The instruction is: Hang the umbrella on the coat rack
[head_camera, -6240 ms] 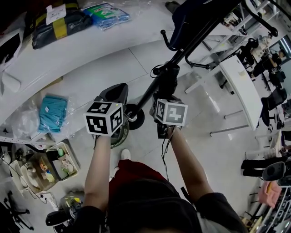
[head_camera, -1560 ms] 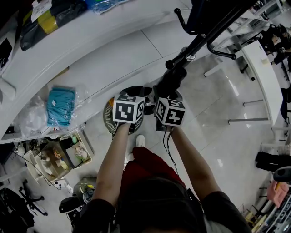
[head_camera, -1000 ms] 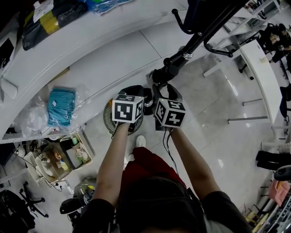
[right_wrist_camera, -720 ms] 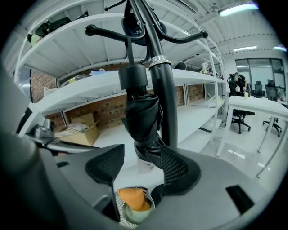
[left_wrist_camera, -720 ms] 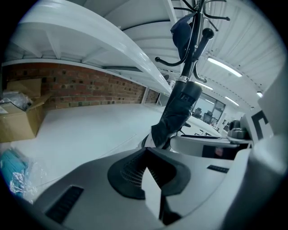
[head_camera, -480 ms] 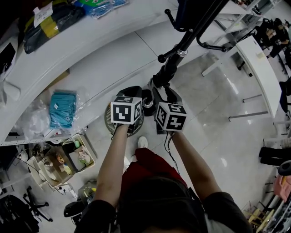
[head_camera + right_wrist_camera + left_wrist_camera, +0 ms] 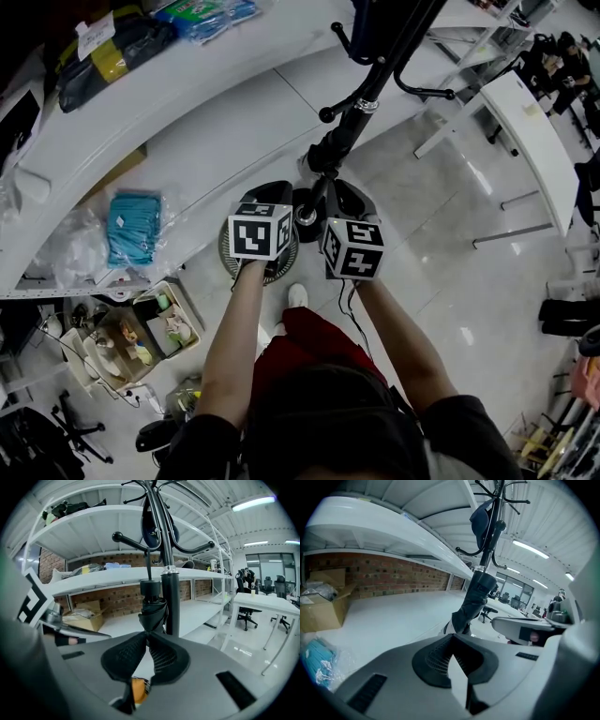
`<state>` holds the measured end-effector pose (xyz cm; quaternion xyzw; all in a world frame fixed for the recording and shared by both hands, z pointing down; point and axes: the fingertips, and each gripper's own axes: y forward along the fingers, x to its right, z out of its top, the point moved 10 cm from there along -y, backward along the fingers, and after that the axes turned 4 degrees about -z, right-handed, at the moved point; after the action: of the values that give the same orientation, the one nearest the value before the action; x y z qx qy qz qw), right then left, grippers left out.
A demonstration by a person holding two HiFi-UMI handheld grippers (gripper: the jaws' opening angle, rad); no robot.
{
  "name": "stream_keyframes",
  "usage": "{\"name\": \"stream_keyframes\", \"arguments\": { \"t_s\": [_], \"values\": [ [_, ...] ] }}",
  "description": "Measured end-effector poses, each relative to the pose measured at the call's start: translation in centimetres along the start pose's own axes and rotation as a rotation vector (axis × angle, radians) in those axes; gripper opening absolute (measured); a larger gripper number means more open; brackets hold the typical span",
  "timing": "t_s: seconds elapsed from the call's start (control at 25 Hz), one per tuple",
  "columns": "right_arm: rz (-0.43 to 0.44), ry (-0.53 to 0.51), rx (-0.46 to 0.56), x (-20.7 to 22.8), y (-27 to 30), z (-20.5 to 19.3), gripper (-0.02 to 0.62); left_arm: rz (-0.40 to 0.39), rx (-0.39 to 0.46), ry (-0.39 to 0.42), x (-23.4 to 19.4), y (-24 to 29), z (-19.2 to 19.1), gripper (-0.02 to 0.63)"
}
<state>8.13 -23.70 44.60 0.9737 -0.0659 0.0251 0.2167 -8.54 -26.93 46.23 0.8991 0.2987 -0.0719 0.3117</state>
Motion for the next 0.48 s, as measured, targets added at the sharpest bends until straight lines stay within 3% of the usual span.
{"name": "stream_keyframes", "arguments": {
  "t_s": [0.48],
  "values": [
    [0.017,0.012,0.028,-1.1,-3.1,-0.4,0.023,-0.005,0.067,0.030,1.7,-3.3,-0.2,0.011]
  ]
}}
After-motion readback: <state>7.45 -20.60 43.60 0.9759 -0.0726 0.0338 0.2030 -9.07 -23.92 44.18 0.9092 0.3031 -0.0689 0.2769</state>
